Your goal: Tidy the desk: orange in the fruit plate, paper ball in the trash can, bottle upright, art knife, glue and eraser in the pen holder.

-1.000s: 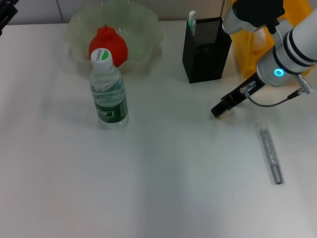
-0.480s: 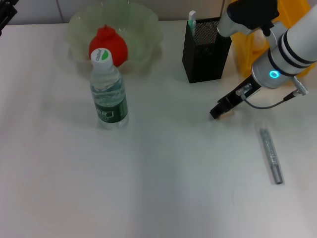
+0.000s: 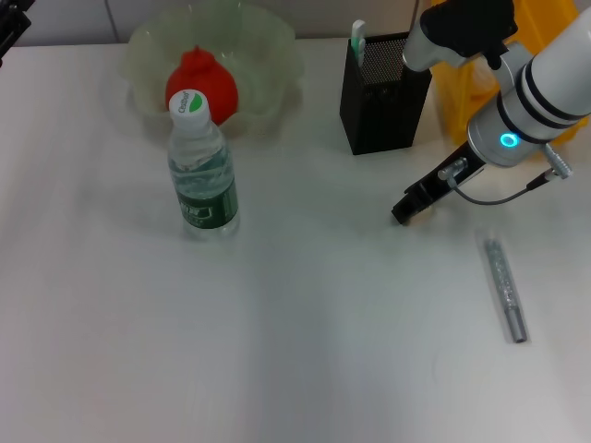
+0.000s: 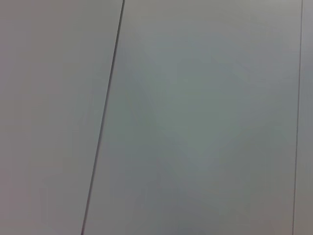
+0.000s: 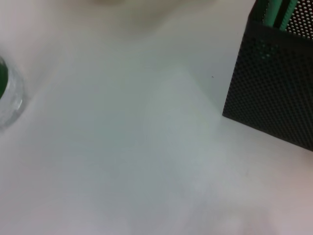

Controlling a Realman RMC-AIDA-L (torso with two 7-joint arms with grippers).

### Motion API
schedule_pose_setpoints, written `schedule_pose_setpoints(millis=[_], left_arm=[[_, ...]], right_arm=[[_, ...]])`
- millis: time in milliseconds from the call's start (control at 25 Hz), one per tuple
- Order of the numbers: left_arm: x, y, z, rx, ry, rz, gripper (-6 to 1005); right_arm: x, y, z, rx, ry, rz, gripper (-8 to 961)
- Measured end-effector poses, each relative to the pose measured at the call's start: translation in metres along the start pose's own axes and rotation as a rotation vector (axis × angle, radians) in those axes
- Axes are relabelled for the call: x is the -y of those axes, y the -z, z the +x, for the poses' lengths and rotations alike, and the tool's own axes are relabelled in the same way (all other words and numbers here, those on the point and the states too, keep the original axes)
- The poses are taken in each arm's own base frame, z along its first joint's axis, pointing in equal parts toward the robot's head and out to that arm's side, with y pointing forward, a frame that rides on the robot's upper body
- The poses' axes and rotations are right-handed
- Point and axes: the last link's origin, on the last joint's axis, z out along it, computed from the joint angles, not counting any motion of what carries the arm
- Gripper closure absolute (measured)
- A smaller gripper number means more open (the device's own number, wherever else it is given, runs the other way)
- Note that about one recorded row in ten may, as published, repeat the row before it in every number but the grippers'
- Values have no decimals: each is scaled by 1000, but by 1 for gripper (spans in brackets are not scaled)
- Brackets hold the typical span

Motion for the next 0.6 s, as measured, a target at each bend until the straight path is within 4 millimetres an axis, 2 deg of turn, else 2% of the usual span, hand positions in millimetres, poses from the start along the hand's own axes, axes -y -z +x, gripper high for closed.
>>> schedule_pose_setpoints(millis=[480, 600], left_arm=[[1, 4, 1, -5, -5, 6, 330], [1, 4, 2, -7, -4, 7, 330]], right_arm=[[3, 2, 3, 8, -30, -13, 541], [12, 11, 5, 57, -84, -32, 541]])
